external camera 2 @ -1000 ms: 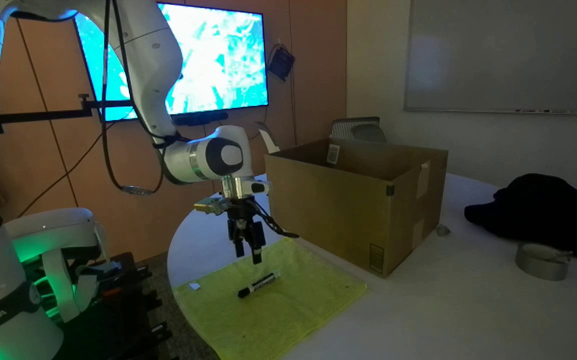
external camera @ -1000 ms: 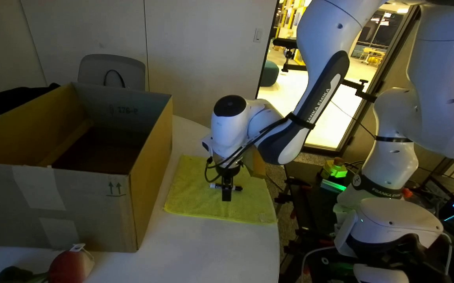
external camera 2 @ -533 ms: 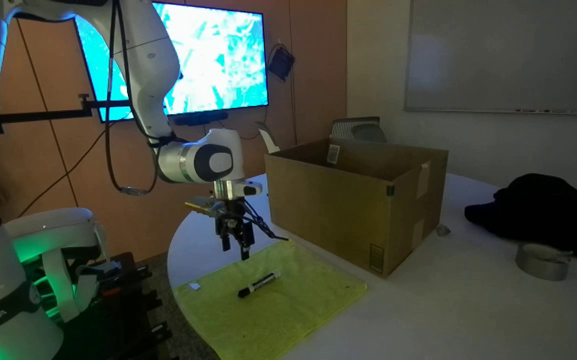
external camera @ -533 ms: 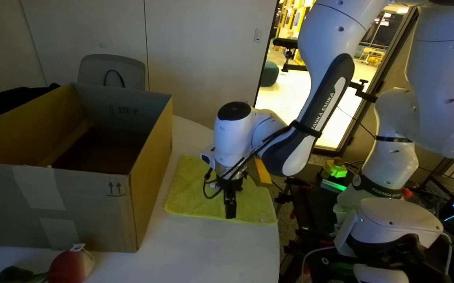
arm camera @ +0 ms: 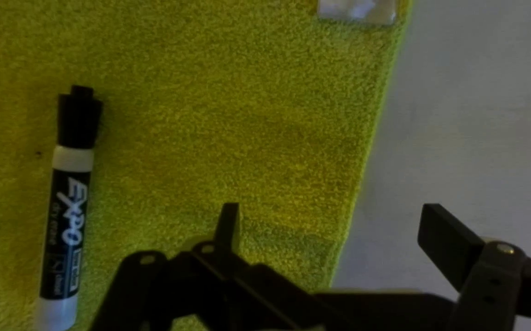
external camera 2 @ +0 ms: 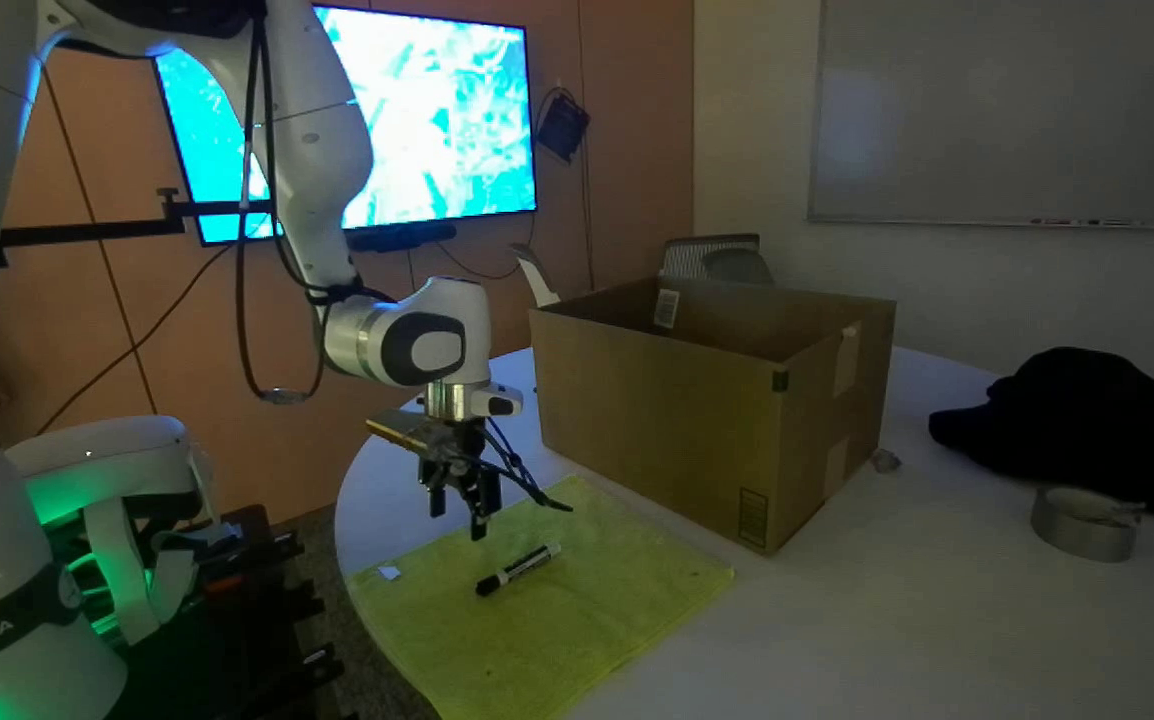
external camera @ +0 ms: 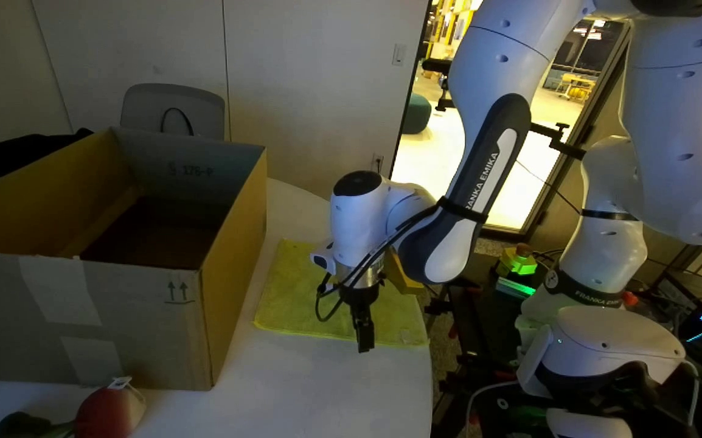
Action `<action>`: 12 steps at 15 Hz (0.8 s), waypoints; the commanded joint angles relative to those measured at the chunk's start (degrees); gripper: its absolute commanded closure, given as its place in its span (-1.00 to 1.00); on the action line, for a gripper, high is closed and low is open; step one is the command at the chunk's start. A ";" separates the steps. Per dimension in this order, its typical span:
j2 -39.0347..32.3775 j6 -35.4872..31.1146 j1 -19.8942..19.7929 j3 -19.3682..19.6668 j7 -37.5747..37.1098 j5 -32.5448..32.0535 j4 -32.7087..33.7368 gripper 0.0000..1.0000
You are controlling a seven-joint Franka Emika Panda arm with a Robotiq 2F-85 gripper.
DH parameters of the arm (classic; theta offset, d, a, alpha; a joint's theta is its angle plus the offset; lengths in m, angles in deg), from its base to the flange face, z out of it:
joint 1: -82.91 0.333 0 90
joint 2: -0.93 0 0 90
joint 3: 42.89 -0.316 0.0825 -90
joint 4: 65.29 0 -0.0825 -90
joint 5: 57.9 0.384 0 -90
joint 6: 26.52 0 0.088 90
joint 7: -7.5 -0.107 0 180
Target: Put the marker on the towel and wrap it, then put it in the box
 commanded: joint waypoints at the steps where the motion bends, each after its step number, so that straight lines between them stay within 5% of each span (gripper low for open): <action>1: -1.40 -2.14 -1.71 -1.32 3.75 2.49 0.25 -1.00; 6: -2.66 -2.68 -1.53 -0.66 3.46 2.43 0.34 -1.00; 9: -2.61 -2.71 -0.86 -0.03 2.66 1.87 0.27 -0.32; 12: -2.10 -2.56 -0.31 0.48 1.95 1.41 0.20 0.13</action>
